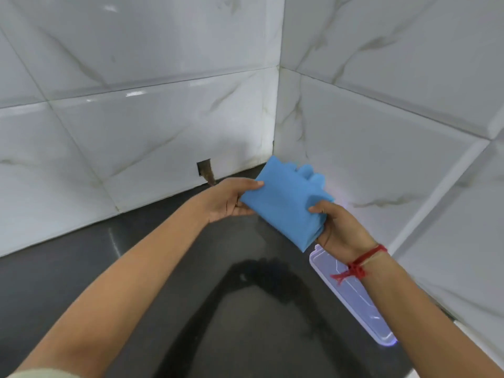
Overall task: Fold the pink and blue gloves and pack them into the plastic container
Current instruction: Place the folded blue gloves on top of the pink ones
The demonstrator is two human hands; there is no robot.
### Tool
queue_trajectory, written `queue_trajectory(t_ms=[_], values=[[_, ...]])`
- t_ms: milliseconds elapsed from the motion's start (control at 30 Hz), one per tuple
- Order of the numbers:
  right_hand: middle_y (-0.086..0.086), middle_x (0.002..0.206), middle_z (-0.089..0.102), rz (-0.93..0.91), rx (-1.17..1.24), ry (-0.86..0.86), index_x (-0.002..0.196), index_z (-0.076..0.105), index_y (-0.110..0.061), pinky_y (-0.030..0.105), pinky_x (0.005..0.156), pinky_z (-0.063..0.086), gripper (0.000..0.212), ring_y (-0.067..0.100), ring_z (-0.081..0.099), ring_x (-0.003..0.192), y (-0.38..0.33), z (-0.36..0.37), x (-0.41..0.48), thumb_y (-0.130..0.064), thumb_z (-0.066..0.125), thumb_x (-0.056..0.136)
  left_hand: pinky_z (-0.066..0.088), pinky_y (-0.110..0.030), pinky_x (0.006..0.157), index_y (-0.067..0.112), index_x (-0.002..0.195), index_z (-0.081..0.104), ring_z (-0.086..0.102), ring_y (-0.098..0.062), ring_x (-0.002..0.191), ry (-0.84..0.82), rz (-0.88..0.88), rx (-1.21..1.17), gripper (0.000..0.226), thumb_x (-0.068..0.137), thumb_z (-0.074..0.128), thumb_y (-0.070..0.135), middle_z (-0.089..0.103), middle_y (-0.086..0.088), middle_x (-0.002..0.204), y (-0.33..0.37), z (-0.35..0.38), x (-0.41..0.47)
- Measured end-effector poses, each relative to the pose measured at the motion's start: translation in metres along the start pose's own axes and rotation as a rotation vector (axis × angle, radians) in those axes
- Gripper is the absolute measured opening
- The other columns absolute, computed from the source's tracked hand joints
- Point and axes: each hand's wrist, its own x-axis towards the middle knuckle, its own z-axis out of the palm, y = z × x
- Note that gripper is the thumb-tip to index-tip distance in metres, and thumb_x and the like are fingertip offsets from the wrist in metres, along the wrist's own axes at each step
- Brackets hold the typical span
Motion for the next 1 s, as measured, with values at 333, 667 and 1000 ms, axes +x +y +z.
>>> queue_trajectory(t_ms=[333,667,1000], values=[[0.024,0.122,0.057,-0.187,-0.391,0.290,0.128,0.044,0.003,0.046,0.088,0.053,0.046,0.037,0.059,0.107,-0.028,-0.047,0.084,0.003,0.058,0.084,0.048,-0.032,0.070,0.005,0.098,0.064,0.061,-0.022,0.080,0.335,0.031,0.542,0.048,0.080,0.068,0.049,0.065,-0.007,0.092,0.022,0.033,0.134],[0.019,0.118,0.061,-0.063,-0.895,0.357,0.116,0.056,-0.001,0.051,0.095,0.048,0.034,0.035,0.058,0.108,-0.021,-0.053,0.101,-0.015,0.060,0.086,0.027,-0.029,0.047,0.018,0.058,0.035,0.038,-0.011,0.050,0.474,0.150,1.213,0.050,0.081,0.057,0.057,0.039,0.004,0.056,-0.007,0.020,0.152],[0.013,0.088,0.052,0.120,-1.427,0.237,0.077,0.048,-0.009,0.023,0.059,0.040,0.017,0.025,0.049,0.081,-0.021,-0.038,0.099,-0.021,0.055,0.087,0.046,-0.032,0.076,0.009,0.108,0.058,0.059,-0.022,0.087,0.329,0.136,1.591,0.048,0.093,0.042,0.052,0.065,-0.007,0.097,-0.008,0.025,0.131]])
